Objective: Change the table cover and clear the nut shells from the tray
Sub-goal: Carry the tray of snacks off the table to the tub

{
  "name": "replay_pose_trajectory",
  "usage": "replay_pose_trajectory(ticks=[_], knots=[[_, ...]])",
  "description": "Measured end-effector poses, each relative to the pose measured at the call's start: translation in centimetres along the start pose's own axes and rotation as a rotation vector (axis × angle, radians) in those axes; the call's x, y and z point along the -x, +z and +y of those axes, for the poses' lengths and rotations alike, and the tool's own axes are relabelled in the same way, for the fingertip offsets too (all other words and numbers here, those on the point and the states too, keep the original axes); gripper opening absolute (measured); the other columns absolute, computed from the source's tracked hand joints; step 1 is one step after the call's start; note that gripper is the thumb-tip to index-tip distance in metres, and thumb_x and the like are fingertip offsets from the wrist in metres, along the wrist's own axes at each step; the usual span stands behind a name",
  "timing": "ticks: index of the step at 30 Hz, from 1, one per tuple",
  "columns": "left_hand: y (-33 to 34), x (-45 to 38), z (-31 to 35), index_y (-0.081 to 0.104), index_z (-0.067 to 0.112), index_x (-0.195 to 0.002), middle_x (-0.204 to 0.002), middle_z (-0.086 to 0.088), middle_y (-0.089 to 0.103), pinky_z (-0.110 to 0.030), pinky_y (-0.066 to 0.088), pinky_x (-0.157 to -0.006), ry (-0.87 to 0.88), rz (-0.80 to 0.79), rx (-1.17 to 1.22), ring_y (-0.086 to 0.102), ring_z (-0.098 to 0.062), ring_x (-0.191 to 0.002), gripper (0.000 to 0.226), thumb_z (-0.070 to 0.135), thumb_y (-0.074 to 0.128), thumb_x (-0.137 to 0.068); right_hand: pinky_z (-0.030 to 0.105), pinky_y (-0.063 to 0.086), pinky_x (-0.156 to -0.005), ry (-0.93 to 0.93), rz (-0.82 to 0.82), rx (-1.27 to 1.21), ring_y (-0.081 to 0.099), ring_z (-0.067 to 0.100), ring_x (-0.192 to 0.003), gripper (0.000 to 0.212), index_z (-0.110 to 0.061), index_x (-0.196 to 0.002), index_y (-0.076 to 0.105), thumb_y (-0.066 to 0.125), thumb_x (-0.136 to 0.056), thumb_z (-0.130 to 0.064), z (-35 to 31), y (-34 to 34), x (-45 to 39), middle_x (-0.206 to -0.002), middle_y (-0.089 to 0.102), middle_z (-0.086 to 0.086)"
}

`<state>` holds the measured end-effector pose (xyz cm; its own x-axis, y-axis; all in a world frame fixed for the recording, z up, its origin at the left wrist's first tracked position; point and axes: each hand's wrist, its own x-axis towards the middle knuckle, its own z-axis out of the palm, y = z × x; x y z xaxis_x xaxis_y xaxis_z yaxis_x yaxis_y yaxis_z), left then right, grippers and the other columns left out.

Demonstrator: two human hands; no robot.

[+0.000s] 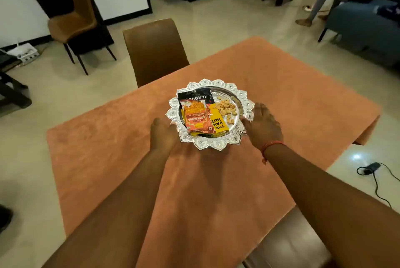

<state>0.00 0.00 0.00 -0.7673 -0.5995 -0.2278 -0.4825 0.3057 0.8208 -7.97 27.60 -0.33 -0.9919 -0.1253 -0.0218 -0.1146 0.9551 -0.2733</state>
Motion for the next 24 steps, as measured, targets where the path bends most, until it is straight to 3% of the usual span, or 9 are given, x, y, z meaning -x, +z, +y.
replay_pose_trajectory(ticks=[1, 3, 6, 8, 10, 18, 22, 24], knots=[[0.4, -0.5, 0.0, 0.048, 0.000, -0.120, -0.122, -0.025, 0.059, -0.038, 0.053, -0.087, -0.071, -0.013, 0.091, 0.063, -0.037, -0.103, 0.029, 0.013, 0.054, -0.094, 0.052, 0.036, -0.107, 0.060, 0.001, -0.102, 0.035, 0.036, -0.139, 0.074, -0.011, -0.153, 0.019, 0.035, -0.099, -0.059, 0.2, 0.4, -0.9, -0.159, 0.025, 0.013], [0.6, -0.9, -0.1, 0.050, 0.005, -0.110, -0.106, -0.023, 0.066, -0.048, 0.061, -0.070, -0.212, -0.076, 0.261, 0.071, -0.034, -0.083, 0.015, 0.013, 0.049, -0.096, 0.049, 0.038, -0.106, 0.136, -0.016, -0.279, 0.040, 0.037, -0.135, 0.068, -0.010, -0.150, 0.027, 0.042, -0.099, -0.052, 0.7, 1.3, -2.2, -0.153, 0.034, 0.015], [0.9, -1.0, -0.4, 0.059, 0.014, -0.100, -0.088, -0.010, 0.073, -0.032, 0.057, -0.051, -0.286, -0.131, 0.381, 0.073, -0.021, -0.062, 0.011, 0.012, 0.048, -0.098, 0.037, 0.044, -0.094, 0.185, -0.050, -0.475, 0.054, 0.033, -0.121, 0.050, -0.010, -0.136, 0.047, 0.046, -0.099, -0.043, 1.1, 2.6, -3.3, -0.134, 0.056, 0.015], [0.9, -0.9, -0.3, 0.061, 0.015, -0.099, -0.085, -0.007, 0.073, -0.030, 0.055, -0.051, -0.289, -0.126, 0.399, 0.072, -0.019, -0.061, 0.013, 0.012, 0.048, -0.099, 0.034, 0.046, -0.083, 0.233, -0.059, -0.579, 0.061, 0.031, -0.105, 0.045, -0.013, -0.130, 0.051, 0.044, -0.099, -0.044, 0.9, 3.0, -3.4, -0.119, 0.065, 0.014], [1.2, -1.0, -0.2, 0.060, 0.014, -0.095, -0.085, -0.008, 0.072, -0.029, 0.055, -0.050, -0.297, -0.108, 0.407, 0.071, -0.020, -0.063, 0.014, 0.010, 0.048, -0.099, 0.036, 0.050, -0.082, 0.293, -0.073, -0.672, 0.063, 0.030, -0.096, 0.044, -0.013, -0.129, 0.051, 0.044, -0.098, -0.044, 0.7, 3.5, -3.5, -0.112, 0.067, 0.014], [-0.3, 1.4, -1.6, 0.059, 0.012, -0.090, -0.083, -0.008, 0.071, -0.025, 0.052, -0.046, -0.293, -0.016, 0.430, 0.070, -0.018, -0.061, 0.015, 0.015, 0.050, -0.101, 0.042, 0.053, -0.084, 0.292, -0.077, -0.713, 0.064, 0.034, -0.095, 0.040, -0.008, -0.126, 0.052, 0.044, -0.100, -0.038, -1.0, 3.6, -2.1, -0.107, 0.068, 0.015], [-3.8, 4.5, -5.1, 0.063, 0.011, -0.092, -0.089, -0.011, 0.073, -0.031, 0.056, -0.053, -0.313, 0.056, 0.492, 0.070, -0.023, -0.070, 0.015, 0.019, 0.052, -0.101, 0.037, 0.051, -0.073, 0.184, -0.094, -0.696, 0.064, 0.029, -0.084, 0.037, -0.010, -0.125, 0.051, 0.044, -0.101, -0.039, -4.2, 3.8, 1.3, -0.099, 0.068, 0.012], [-6.3, 6.7, -7.7, 0.064, 0.014, -0.093, -0.093, -0.012, 0.074, -0.040, 0.059, -0.066, -0.325, 0.118, 0.530, 0.070, -0.025, -0.075, 0.015, 0.020, 0.053, -0.101, 0.038, 0.051, -0.070, 0.110, -0.108, -0.693, 0.063, 0.028, -0.080, 0.035, -0.012, -0.123, 0.051, 0.043, -0.101, -0.039, -6.6, 4.3, 3.9, -0.095, 0.068, 0.011]])
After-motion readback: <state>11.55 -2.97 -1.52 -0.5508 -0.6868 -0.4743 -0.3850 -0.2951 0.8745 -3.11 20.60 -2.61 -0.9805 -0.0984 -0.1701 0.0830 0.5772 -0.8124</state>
